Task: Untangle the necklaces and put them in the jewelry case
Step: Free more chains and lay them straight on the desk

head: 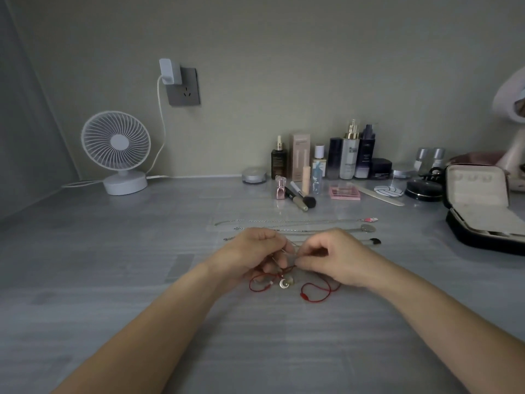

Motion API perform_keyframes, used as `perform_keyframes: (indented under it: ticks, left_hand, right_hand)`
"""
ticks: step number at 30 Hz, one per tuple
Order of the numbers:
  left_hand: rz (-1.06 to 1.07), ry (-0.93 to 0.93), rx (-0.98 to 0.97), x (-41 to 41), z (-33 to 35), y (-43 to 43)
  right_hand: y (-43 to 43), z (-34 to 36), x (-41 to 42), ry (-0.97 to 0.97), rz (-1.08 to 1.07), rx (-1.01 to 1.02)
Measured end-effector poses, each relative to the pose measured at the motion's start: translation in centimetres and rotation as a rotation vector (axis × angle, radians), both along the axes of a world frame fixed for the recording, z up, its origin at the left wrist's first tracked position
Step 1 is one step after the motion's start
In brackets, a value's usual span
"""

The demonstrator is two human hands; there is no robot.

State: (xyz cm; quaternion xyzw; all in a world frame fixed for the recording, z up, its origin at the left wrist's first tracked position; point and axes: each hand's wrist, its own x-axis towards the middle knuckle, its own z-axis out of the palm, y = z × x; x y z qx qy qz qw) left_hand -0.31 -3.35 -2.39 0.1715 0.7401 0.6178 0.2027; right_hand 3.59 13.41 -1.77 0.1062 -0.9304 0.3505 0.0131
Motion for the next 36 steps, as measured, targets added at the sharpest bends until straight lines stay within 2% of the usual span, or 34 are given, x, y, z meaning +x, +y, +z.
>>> perform_keyframes:
  ticks: [4, 8, 13, 21, 23, 24, 27, 29, 32, 36]
  left_hand:
    - [0.038, 0.010, -0.053, -0.1, 0.0, -0.3]
    - [0.088, 0.037, -0.100, -0.1, 0.3, -0.3]
    - [0.234, 0.304, -0.252, -0.9, -0.3, -0.3]
    - [0.251, 0.663, -0.560, -1.3, -1.4, -0.1]
    - [0.252, 0.757, -0.506, -1.0, -1.0, 0.1]
    - [0.222, 0.706, -0.401, -0.6, -0.7, 0.2]
    - [0.036, 0.370, -0.107, 0.9, -0.1, 0.8]
    - [0.003, 0.314, -0.078, 1.2, -0.2, 1.1]
    - [0.067, 0.332, -0.125, 1.1, -0.2, 1.2]
    - [0.146, 0.385, -0.192, 0.9, -0.2, 0.8]
  right_hand:
    - [0.8, 0.6, 0.4, -0.077, -0.010, -0.191]
    - [1.0, 1.1, 0.8, -0.102, -0.071, -0.278]
    - [1.0, 1.2, 0.7, -0.127, -0.076, -0.324]
    - [0.9, 1.5, 0.7, -0.094, -0.051, -0.487]
    - [0.9, 1.5, 0.6, -0.076, -0.056, -0.520]
    - [0.9, 1.6, 0.5, -0.063, -0.059, -0.527]
    - [1.0, 1.5, 0.4, -0.036, -0.071, -0.530]
    - [1.1, 1.5, 0.3, -0.027, -0.082, -0.530]
    - [1.3, 1.4, 0.2, -0.011, -0.097, -0.517]
    - [1.3, 1.2, 0.2, 0.085, -0.097, -0.348]
